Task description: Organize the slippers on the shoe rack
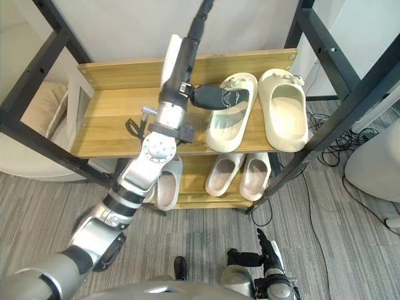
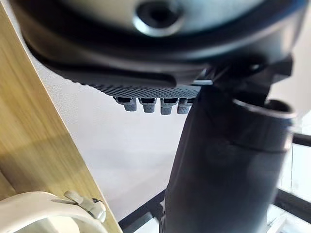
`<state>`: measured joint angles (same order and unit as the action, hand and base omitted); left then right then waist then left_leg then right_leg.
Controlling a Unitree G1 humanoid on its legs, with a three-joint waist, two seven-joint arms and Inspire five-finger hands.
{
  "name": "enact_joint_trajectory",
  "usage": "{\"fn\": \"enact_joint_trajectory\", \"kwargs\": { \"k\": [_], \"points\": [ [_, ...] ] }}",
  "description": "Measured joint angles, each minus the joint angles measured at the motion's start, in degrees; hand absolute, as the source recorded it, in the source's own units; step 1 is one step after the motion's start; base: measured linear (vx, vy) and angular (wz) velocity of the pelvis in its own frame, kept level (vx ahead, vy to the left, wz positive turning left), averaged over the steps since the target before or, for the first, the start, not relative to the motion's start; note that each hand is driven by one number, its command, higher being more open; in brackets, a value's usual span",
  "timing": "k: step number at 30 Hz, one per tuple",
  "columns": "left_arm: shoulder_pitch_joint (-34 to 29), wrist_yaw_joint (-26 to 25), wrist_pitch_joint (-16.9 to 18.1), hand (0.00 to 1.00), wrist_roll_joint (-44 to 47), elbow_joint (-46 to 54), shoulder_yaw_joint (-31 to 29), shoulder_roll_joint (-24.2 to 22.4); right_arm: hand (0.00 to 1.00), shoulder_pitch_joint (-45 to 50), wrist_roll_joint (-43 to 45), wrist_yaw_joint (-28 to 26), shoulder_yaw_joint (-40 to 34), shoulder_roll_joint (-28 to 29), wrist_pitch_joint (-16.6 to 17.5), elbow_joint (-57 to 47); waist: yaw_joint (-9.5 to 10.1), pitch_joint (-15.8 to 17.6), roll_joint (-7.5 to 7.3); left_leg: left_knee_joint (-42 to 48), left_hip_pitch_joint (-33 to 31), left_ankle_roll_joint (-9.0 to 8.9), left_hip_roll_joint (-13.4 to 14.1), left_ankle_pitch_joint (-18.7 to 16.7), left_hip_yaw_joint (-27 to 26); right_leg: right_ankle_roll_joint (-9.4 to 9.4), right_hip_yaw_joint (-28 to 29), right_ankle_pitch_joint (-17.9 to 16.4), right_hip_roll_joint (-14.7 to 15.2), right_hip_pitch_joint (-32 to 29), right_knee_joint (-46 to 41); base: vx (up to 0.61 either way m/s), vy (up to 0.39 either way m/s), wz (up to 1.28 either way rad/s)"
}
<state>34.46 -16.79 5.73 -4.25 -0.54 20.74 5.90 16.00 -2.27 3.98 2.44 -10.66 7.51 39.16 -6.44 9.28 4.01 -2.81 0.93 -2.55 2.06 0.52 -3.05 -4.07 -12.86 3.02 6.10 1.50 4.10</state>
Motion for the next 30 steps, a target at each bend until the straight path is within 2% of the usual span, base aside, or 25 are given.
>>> {"fn": "enact_joint_trajectory", "kwargs": {
  "k": [1, 4, 6, 12, 19, 24, 30],
  "points": [
    [-0.5, 0.0, 0.1, 1.0, 0.5, 0.4, -0.1, 0.0, 1.0, 0.0, 0.0, 0.0, 0.0, 0.0, 0.0, 0.0, 0.01, 0.0, 0.01, 0.0, 0.0, 0.0, 0.0, 0.0, 0.1, 0.01, 0.0, 0.0, 0.0, 0.1, 0.0, 0.0, -0.001, 0.09],
    [-7.6, 1.0, 0.7, 1.0, 7.1, 4.8, -0.7, -0.1, 1.0, 0.1, 0.0, 0.1, 0.0, 0.0, 0.0, 0.3, 0.45, -0.1, 0.12, 0.0, 0.4, 0.0, 0.1, 0.0, 0.7, 0.05, -0.8, -0.3, 0.0, 0.8, 0.0, 0.0, 0.0, 0.1],
    [-11.4, 1.9, 0.8, 1.0, 10.7, 7.2, -0.7, -0.1, 1.0, 0.5, 0.0, 0.1, -0.1, -0.2, 0.0, 0.4, 1.47, -0.2, 0.28, 0.0, 0.4, 0.0, 0.1, 0.0, 0.7, 0.05, -0.8, -0.3, 0.0, 0.8, 0.0, 0.0, 0.0, 0.0],
    [-18.6, 3.7, 1.7, 1.0, 15.9, 10.7, -0.6, -0.1, 1.0, 0.8, 0.0, 0.1, -0.1, -0.4, 0.0, 0.4, 2.63, -0.2, 0.32, 0.0, 0.4, 0.0, 0.0, 0.0, 1.3, 0.03, -1.4, -0.3, 0.0, 1.3, 0.2, 0.01, 0.006, 0.06],
    [-27.4, 5.6, 1.9, 1.0, 19.7, 12.9, 3.4, -0.4, 1.0, 1.0, -0.1, 0.2, -0.1, -0.5, 0.0, 0.5, 3.11, -1.0, 0.44, 0.1, 0.4, -0.01, 0.1, 0.0, 2.2, 0.04, -2.6, -0.3, -0.1, 2.0, 0.6, 0.01, 0.002, 0.06],
    [-29.6, 7.0, 2.1, 1.0, 23.2, 10.5, 6.8, 0.5, 1.0, 0.9, -0.2, 0.5, 0.1, -0.5, -0.1, 0.8, 3.22, -1.2, 0.36, 0.3, 0.8, -0.01, 0.1, 0.0, 2.5, 0.06, -3.0, -0.3, -0.1, 2.7, 0.7, 0.0, 0.005, 0.04],
    [-29.6, 8.2, 2.3, 1.0, 24.5, 9.1, 11.9, 0.8, 1.0, 0.5, -0.2, 1.4, 1.6, -0.5, -0.2, 2.4, 3.24, -3.2, -0.62, 0.2, 0.9, -0.04, 0.1, 0.0, 2.5, 0.03, -3.2, -0.3, -0.1, 2.7, 0.7, 0.0, 0.0, 0.0]
  ]
}}
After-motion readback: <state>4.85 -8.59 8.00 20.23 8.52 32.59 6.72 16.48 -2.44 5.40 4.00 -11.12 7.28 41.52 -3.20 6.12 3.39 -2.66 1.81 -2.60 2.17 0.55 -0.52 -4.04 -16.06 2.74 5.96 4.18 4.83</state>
